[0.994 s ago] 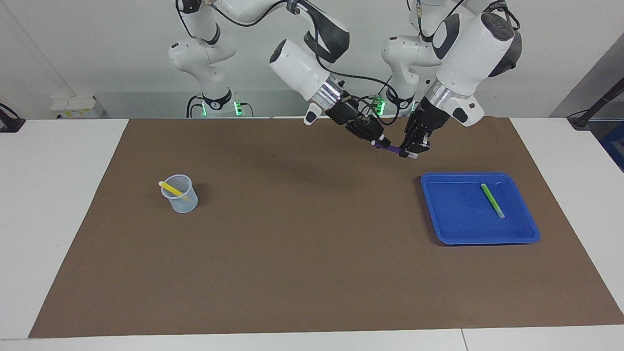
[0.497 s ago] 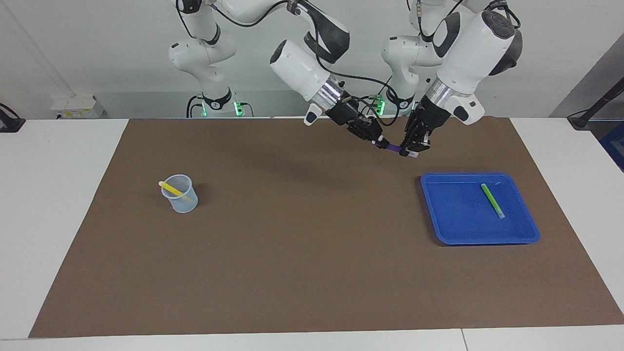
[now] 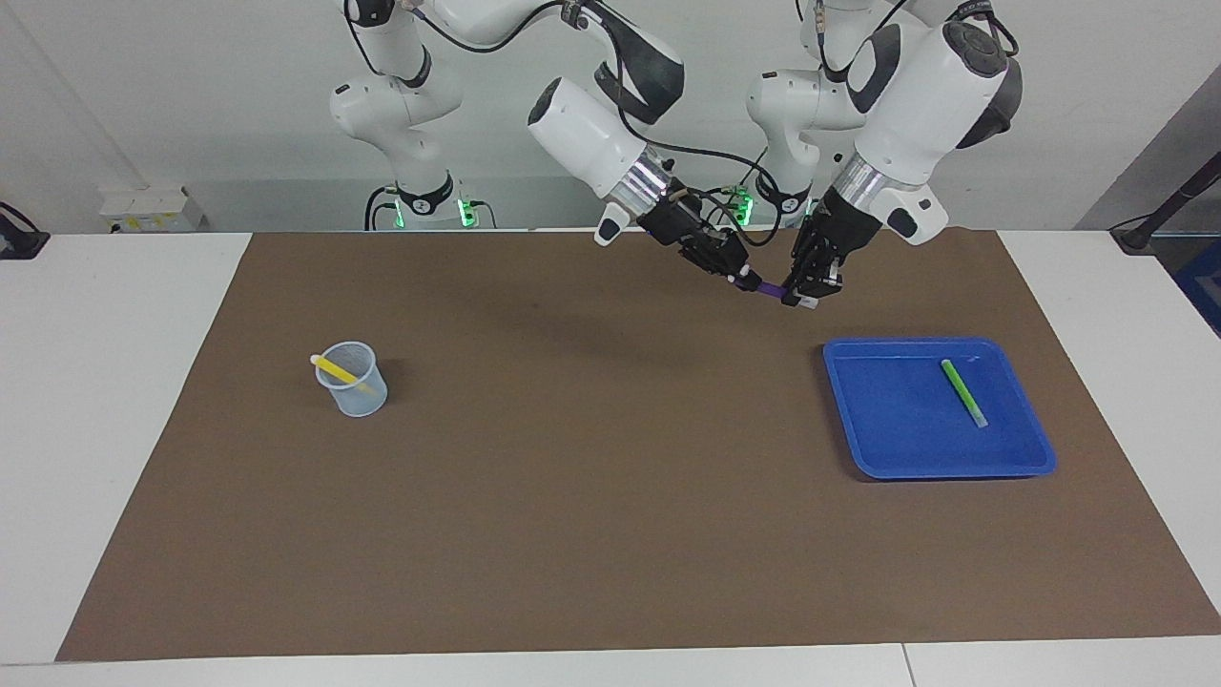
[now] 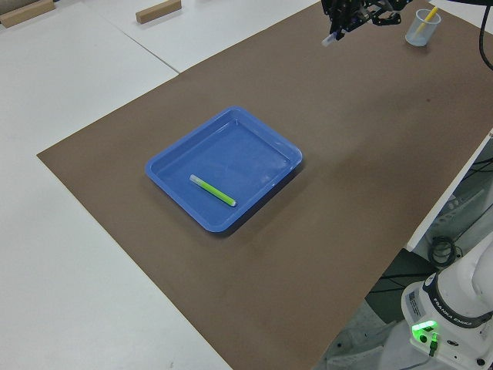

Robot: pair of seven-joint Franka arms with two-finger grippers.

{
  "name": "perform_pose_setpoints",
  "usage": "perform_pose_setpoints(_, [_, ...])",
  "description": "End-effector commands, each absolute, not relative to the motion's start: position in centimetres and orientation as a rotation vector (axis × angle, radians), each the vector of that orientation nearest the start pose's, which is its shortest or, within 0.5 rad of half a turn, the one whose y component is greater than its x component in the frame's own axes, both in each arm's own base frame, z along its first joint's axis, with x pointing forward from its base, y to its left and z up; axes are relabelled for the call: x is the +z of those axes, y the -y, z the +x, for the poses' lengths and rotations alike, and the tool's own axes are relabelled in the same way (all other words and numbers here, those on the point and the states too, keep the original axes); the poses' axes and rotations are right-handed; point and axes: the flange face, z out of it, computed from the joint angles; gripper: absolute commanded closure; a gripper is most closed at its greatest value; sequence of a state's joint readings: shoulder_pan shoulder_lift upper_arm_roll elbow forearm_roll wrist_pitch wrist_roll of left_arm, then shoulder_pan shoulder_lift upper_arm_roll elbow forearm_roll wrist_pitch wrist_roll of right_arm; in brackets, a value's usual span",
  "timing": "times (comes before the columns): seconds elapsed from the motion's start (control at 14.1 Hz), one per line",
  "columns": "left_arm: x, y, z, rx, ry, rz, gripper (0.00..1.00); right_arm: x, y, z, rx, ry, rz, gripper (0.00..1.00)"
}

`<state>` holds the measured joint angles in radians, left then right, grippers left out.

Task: Transfer and insert pens with both arms
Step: 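Carry the purple pen toward the cup with the right gripper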

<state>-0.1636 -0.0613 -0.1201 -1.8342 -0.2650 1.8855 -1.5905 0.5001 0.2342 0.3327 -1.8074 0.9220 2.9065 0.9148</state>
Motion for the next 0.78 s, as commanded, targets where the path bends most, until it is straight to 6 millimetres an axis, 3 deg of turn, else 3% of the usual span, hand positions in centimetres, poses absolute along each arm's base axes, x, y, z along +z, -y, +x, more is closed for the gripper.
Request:
perform_pose_setpoints(0.0, [56.7,17.5,51.6,0.245,2.126,-2.621,0.79,49.8,-44.2,49.7,-0.007,-0.981,-1.890,1.00])
perform_pose_setpoints(0.14, [56.7,17.5,51.6,0.241,2.122,-2.625,0.60,49.8,-44.2,49.7,-0.006,-0.980,-1.891,1.00])
perform_pose_setpoints(0.43, [57.0,17.5,51.5,0.238,2.122,-2.630,0.35,49.8,-44.0,49.9,-0.016,-0.977,-1.894,1.00])
perform_pose_setpoints(0.64, [57.2,17.5,51.4,0.232,2.125,-2.635,0.32,48.9,-43.4,50.2,-0.057,-0.790,-2.025,1.00])
perform_pose_setpoints(0.71, [57.2,17.4,51.4,0.232,2.120,-2.637,0.33,48.7,-42.2,51.0,-0.032,-0.752,-2.063,1.00])
